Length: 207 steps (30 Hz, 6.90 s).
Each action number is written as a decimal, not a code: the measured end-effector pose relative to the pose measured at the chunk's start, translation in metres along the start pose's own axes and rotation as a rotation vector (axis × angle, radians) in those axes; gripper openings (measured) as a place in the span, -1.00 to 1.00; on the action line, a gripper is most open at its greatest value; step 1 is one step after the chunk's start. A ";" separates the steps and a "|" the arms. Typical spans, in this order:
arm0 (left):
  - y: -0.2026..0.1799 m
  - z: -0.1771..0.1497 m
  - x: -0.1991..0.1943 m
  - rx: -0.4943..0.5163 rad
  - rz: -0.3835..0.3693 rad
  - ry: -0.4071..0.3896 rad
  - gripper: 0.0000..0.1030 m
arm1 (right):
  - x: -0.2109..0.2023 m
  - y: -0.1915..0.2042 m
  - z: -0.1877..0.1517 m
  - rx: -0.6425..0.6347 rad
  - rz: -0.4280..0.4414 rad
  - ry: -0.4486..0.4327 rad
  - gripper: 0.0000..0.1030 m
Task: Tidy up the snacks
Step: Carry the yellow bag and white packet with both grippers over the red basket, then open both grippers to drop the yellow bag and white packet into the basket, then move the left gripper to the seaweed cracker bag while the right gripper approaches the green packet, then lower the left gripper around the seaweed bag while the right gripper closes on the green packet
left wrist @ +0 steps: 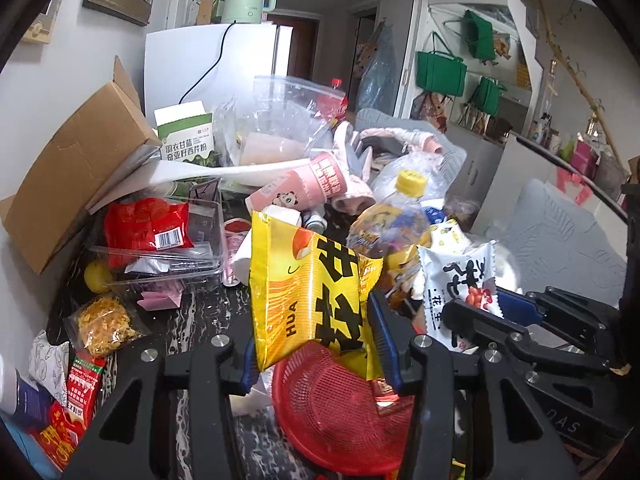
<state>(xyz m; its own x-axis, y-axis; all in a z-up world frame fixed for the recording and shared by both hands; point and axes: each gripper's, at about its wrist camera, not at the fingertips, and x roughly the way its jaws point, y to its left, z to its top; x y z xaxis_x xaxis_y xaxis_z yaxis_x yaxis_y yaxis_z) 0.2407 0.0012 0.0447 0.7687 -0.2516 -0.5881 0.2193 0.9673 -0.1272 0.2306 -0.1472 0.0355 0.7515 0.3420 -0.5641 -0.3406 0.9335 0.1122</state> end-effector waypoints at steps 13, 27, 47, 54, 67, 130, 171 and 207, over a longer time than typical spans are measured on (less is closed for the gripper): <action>0.002 -0.014 0.051 0.022 0.048 0.119 -0.10 | 0.039 0.000 -0.015 -0.023 -0.042 0.091 -0.41; 0.000 -0.026 0.080 0.027 0.097 0.197 -0.05 | 0.051 0.000 -0.026 -0.049 -0.142 0.144 -0.36; -0.010 -0.019 0.030 0.063 0.161 0.132 0.31 | 0.000 0.005 -0.018 -0.045 -0.163 0.092 -0.09; -0.022 -0.011 -0.012 0.082 0.158 0.066 0.31 | -0.034 0.009 -0.013 -0.038 -0.159 0.043 -0.09; -0.051 -0.011 -0.080 0.119 0.122 -0.034 0.31 | -0.103 0.019 -0.020 -0.046 -0.187 -0.043 0.05; -0.072 -0.160 -0.054 0.053 -0.018 0.278 0.32 | -0.125 -0.002 -0.193 0.157 -0.197 0.184 0.45; -0.037 -0.205 -0.046 -0.009 0.155 0.358 0.32 | -0.051 -0.024 -0.200 0.302 -0.140 0.321 0.45; -0.035 -0.211 -0.081 -0.052 0.115 0.355 0.32 | -0.066 0.009 -0.226 0.085 -0.188 0.301 -0.11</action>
<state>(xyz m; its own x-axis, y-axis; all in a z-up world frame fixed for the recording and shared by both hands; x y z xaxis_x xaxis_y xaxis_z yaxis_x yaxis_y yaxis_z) 0.0444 -0.0062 -0.0716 0.5281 -0.1232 -0.8402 0.1055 0.9913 -0.0791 0.0504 -0.1857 -0.1108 0.5920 0.1278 -0.7957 -0.1545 0.9870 0.0436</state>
